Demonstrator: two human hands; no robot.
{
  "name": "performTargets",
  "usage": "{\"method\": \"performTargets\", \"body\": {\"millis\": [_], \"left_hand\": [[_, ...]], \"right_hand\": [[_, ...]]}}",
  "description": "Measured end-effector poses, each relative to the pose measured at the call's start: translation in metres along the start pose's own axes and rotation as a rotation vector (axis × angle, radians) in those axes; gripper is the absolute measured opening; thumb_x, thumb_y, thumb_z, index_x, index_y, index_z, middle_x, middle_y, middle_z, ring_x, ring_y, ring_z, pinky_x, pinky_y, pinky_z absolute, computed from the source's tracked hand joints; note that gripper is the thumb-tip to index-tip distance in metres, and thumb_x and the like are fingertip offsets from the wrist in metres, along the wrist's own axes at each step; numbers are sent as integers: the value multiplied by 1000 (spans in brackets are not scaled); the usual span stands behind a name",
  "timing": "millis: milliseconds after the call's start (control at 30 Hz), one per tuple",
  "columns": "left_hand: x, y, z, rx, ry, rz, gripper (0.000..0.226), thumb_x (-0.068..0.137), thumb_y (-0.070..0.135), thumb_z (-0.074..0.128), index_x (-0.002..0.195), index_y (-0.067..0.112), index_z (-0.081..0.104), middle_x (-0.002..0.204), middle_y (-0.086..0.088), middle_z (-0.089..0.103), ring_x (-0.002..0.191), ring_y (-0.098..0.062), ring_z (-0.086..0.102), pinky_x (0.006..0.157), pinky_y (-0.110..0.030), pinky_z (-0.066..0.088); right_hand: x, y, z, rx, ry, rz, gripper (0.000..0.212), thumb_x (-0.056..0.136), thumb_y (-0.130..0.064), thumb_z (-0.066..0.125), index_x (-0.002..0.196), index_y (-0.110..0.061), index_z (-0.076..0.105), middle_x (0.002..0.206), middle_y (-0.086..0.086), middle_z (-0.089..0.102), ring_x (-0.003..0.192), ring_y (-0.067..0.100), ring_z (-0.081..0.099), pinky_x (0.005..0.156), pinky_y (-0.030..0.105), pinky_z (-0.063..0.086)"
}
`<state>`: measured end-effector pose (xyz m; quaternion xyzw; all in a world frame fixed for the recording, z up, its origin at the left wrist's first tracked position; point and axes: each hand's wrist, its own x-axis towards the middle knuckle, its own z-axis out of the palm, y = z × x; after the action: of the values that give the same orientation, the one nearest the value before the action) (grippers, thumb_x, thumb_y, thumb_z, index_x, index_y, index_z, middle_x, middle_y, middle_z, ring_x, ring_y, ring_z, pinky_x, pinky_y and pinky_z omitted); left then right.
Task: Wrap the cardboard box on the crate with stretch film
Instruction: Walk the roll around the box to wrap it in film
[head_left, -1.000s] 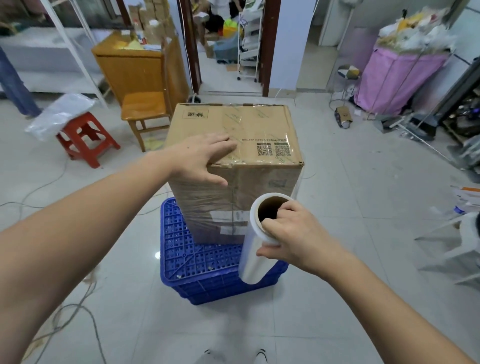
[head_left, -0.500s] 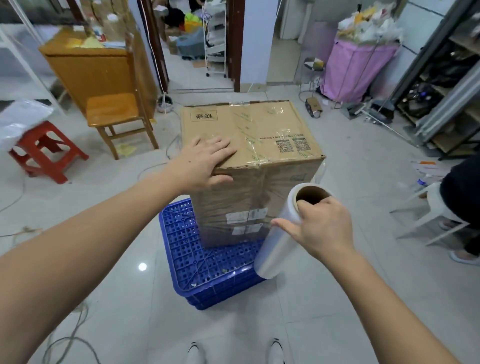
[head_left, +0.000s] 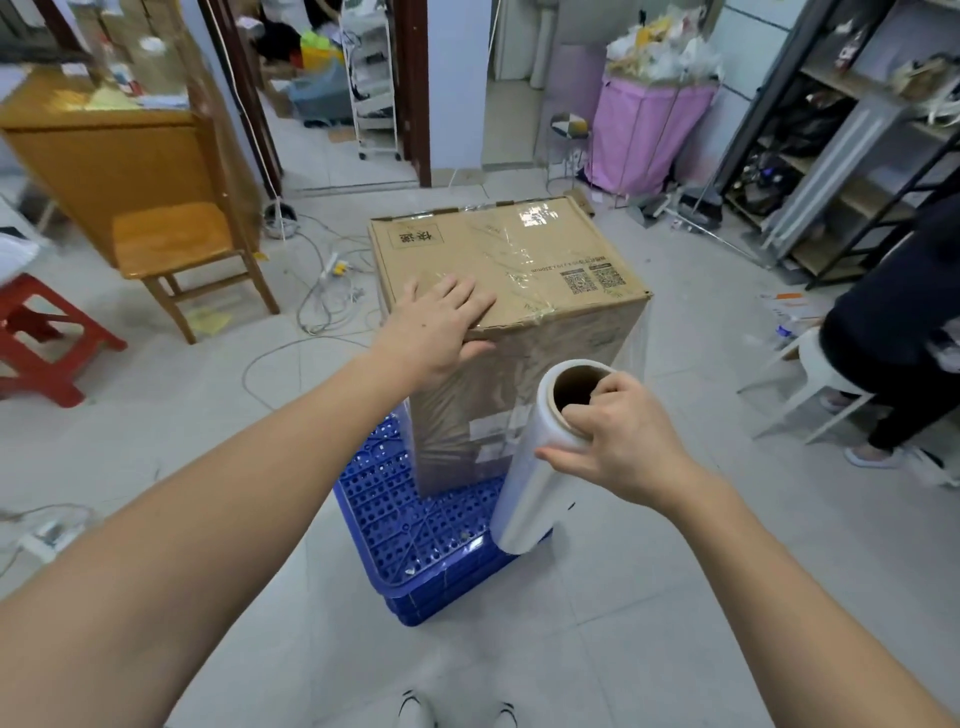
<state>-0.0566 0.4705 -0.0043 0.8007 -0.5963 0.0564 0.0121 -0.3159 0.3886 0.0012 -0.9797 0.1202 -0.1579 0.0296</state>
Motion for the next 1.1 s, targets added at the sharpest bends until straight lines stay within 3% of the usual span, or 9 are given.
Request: {"method": "performTargets", "body": {"millis": [200, 300, 467, 500, 600, 667, 800, 933, 1100], "left_hand": [[0, 1, 0, 22, -9, -4, 70, 101, 66, 34, 161, 31, 24, 169, -2, 25, 156, -25, 20, 122, -58, 16], [1, 0, 0, 20, -15, -9, 70, 102, 66, 34, 161, 31, 23, 169, -2, 24, 156, -25, 19, 122, -58, 15], [2, 2, -3, 19, -20, -14, 70, 102, 66, 34, 162, 31, 24, 169, -2, 24, 156, -25, 18, 123, -58, 15], [1, 2, -3, 17, -17, -17, 70, 102, 66, 34, 162, 31, 24, 169, -2, 24, 156, -24, 18, 123, -58, 15], [-1, 1, -2, 5, 8, -13, 71, 101, 68, 34, 161, 31, 25, 169, -2, 25, 156, -24, 20, 123, -57, 16], [-1, -1, -1, -8, 11, -13, 71, 100, 68, 35, 161, 31, 25, 169, -1, 25, 156, -24, 20, 123, -58, 15], [1, -4, -3, -68, -3, 9, 76, 98, 68, 42, 161, 29, 26, 169, 0, 25, 156, -23, 20, 124, -57, 11], [-2, -14, -3, -152, -4, 70, 77, 97, 64, 53, 160, 28, 28, 169, -1, 25, 157, -23, 17, 125, -56, 7], [-6, -44, -13, -264, -71, 327, 83, 93, 59, 62, 161, 26, 27, 170, -7, 20, 158, -25, 13, 126, -40, 2]], "right_hand": [[13, -11, 3, -17, -108, -80, 52, 75, -57, 71, 58, -27, 33, 52, -19, 25, 66, 15, 34, 81, 30, 43], [20, -14, 3, -59, -223, -2, 48, 81, -59, 63, 64, -27, 32, 56, -16, 32, 72, 17, 36, 85, 32, 43], [26, -38, -6, -128, -314, 155, 19, 92, -28, 51, 90, -19, 35, 70, -3, 50, 62, 19, 41, 58, 32, 21], [28, -42, -5, -156, -322, 198, 22, 92, -32, 53, 90, -18, 36, 70, -3, 52, 58, 17, 39, 56, 32, 21], [40, -47, 0, -218, -349, 334, 54, 85, -71, 52, 79, -18, 47, 63, -4, 53, 54, 15, 48, 52, 30, 38], [47, -47, 3, -239, -357, 368, 59, 82, -78, 49, 77, -19, 50, 63, -4, 55, 56, 15, 52, 50, 29, 41], [53, -47, 3, -238, -327, 369, 46, 89, -66, 50, 80, -21, 52, 66, -3, 54, 63, 19, 53, 53, 30, 39], [58, -49, -1, -154, -379, 410, 46, 87, -60, 55, 66, -22, 40, 65, -5, 47, 75, 21, 47, 61, 32, 32], [64, -65, 0, -166, -394, 556, 38, 87, -44, 63, 75, -19, 37, 72, -4, 45, 81, 23, 44, 65, 32, 31]]}}
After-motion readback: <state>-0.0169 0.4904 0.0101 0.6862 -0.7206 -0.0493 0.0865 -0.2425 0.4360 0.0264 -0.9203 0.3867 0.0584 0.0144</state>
